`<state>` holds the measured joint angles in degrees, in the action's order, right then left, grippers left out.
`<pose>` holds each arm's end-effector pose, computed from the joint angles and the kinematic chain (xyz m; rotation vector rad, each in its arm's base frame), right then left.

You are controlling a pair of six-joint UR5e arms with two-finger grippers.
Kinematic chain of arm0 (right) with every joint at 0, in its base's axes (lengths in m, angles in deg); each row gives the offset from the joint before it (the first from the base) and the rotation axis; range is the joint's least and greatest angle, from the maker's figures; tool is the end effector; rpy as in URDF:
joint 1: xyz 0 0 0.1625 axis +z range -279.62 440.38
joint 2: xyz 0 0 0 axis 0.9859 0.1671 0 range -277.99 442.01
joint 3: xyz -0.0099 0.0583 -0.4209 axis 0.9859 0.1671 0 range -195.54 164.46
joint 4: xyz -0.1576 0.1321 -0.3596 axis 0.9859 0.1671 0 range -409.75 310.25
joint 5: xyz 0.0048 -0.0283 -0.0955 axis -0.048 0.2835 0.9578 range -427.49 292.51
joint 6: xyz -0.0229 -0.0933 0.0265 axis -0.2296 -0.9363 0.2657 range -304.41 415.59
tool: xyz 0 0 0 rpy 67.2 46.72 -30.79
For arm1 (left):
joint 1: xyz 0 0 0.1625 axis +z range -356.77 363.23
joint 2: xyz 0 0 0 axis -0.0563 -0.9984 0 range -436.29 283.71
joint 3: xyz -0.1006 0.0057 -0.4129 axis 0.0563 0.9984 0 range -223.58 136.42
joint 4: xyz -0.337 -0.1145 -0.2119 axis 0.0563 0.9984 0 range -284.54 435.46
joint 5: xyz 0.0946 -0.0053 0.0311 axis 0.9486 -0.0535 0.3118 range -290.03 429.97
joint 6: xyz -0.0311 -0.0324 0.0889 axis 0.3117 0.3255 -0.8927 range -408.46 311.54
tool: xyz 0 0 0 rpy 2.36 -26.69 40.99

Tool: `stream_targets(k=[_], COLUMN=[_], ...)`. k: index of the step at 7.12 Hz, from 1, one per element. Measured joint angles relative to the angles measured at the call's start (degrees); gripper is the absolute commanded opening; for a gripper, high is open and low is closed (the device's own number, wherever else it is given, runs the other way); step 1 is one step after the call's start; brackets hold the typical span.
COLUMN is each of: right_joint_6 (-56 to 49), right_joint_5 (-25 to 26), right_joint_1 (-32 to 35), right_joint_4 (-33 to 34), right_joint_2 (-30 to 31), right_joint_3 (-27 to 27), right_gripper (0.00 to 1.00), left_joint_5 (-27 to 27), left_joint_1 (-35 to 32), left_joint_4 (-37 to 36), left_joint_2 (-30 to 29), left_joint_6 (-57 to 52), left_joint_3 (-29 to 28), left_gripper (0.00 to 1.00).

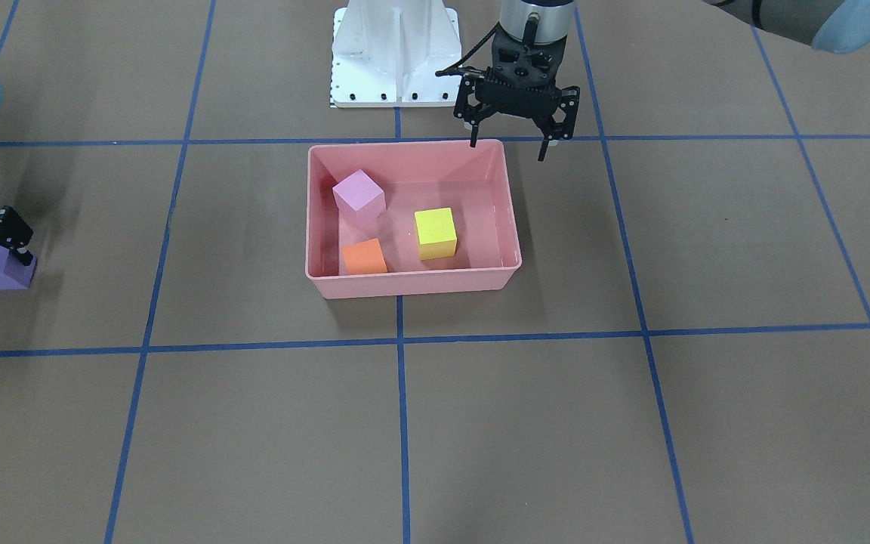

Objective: Place blocks into pink bin with both arms
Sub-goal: 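Withdraw the left gripper while the right gripper grasps the purple cube, then carry the purple cube with the right gripper into the pink bin and release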

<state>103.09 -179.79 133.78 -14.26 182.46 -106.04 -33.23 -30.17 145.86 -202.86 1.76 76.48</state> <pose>-0.1886 -0.4141 0.6440 0.3222 -0.7874 0.0274 0.3964 -0.3937 0.1370 0.3131 0.7867 0.1993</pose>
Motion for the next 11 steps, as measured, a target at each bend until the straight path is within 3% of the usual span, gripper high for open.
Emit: stream_targets(k=[3,4,7,9,11], right_joint_6=[0.0,0.3,5.6,12.4,19.8], right_joint_5=[0.5,0.4,0.0,-0.9,0.3], right_joint_1=[-0.3,-0.2,0.0,-0.5,-4.0], right_joint_4=[1.0,4.5,22.6,36.1,44.7], right_joint_2=[-1.1,-3.3,-12.7,-23.2,-32.4], right_joint_3=[-1.5,-3.4,-13.6,-17.9,-19.2], right_gripper=[0.0,0.0,0.0,0.0,0.0], left_joint_5=[-1.0,-3.2,-9.3,-13.5,-16.4], left_joint_1=[-2.2,-5.2,-17.9,-25.3,-33.2], left_joint_4=[0.1,0.1,2.5,10.8,20.3], left_joint_2=[0.7,2.5,12.7,23.1,31.0], left_joint_6=[-3.5,-7.7,-21.3,-24.7,-35.6], left_joint_3=[0.0,0.0,0.2,-0.5,-4.6], left_gripper=[1.0,1.0,1.0,1.0,1.0])
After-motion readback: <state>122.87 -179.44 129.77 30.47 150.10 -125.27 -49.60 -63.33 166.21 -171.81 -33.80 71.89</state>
